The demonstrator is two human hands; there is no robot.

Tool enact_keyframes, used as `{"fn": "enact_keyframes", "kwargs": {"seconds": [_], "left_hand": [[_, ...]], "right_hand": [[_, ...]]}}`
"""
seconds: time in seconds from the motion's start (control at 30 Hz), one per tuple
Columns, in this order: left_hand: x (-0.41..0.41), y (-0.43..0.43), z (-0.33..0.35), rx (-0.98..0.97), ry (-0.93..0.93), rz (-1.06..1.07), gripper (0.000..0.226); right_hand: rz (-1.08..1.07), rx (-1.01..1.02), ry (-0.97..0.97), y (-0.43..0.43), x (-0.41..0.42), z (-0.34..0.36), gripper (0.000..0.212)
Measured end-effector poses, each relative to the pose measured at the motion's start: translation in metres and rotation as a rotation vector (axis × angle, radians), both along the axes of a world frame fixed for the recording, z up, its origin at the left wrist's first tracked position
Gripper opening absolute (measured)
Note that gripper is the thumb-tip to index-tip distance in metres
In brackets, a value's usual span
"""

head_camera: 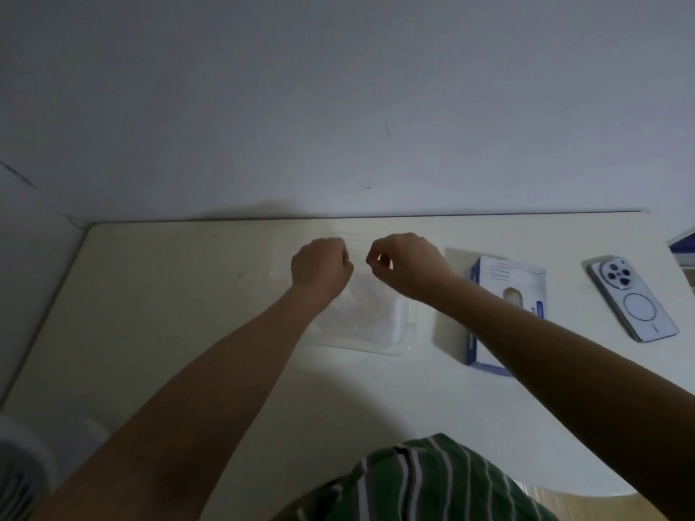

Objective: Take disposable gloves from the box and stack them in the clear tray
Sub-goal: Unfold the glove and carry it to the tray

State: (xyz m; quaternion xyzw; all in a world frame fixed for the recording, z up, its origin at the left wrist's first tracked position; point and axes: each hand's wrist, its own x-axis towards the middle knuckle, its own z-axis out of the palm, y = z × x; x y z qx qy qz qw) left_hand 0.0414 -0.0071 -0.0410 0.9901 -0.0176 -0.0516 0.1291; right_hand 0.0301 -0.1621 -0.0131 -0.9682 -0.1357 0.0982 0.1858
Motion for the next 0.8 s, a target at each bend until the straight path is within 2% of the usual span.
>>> {"fn": "enact_keyframes", "kwargs": {"seconds": [0.17, 0.3, 0.37, 0.47, 0.57, 0.7, 0.8], "left_hand": [[-0.006, -0.076, 0.02, -0.207, -0.11, -0.16, 0.013], [-0.024, -0.146, 0.011, -0.281, -0.046, -0.321, 0.01], [-0.034, -0.168, -0.004, -0.267, 0.031, -0.346, 0.016], [-0.045, -0.194, -0.028, -0.2, 0.218, -0.407, 0.041], [-0.048, -0.203, -0.045, -0.153, 0.353, -0.434, 0.062], [-0.048, -0.209, -0.055, -0.142, 0.385, -0.384, 0.07], [-0.046, -0.211, -0.056, -0.135, 0.408, -0.348, 0.071]], "right_hand": [[-0.226, 0.071, -0.015, -0.081, -0.013, -0.001, 0.021], [-0.364, -0.014, 0.078, -0.15, -0.042, -0.029, 0.017], [-0.397, -0.065, 0.148, -0.171, -0.056, -0.046, 0.015], [-0.369, -0.115, 0.269, -0.19, -0.07, -0.067, 0.029], [-0.318, -0.2, 0.245, -0.19, -0.072, -0.081, 0.039], [-0.291, -0.308, 0.13, -0.189, -0.07, -0.091, 0.033], [-0.274, -0.272, 0.069, -0.193, -0.067, -0.089, 0.02]]}}
